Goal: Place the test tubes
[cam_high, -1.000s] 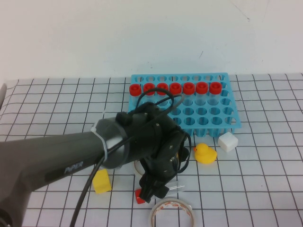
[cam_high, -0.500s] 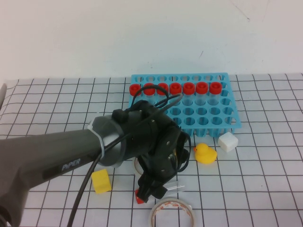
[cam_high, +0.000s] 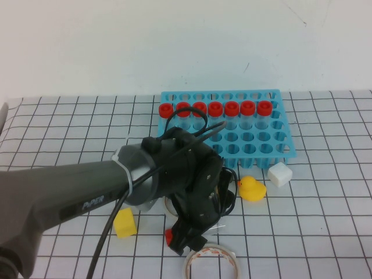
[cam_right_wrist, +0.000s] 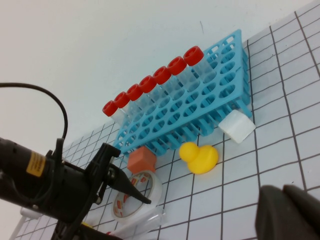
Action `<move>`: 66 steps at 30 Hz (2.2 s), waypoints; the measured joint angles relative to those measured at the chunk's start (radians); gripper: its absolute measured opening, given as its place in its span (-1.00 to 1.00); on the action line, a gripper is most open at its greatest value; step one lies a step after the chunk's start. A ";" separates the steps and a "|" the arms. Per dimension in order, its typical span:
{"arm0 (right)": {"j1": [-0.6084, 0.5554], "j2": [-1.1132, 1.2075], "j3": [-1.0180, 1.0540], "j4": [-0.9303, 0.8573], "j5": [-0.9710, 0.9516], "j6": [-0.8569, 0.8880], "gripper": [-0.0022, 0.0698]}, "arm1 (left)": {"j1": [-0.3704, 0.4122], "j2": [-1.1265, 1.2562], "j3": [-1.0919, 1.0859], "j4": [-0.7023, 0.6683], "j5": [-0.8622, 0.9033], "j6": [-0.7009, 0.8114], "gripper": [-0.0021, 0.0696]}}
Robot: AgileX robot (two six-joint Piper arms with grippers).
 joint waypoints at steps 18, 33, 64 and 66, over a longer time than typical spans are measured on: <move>0.000 0.000 0.000 0.000 -0.001 -0.002 -0.94 | 0.009 0.019 -0.018 -0.043 0.059 0.273 0.50; 0.000 0.000 0.000 0.000 -0.001 -0.004 -0.94 | 0.090 0.021 -0.022 -0.115 0.166 0.691 0.50; 0.000 0.000 0.000 0.000 -0.001 -0.017 -0.94 | 0.092 0.052 -0.280 -0.039 0.476 1.070 0.07; 0.000 0.000 0.000 0.000 -0.001 -0.019 -0.94 | 0.092 0.053 -0.280 -0.054 0.476 0.996 0.07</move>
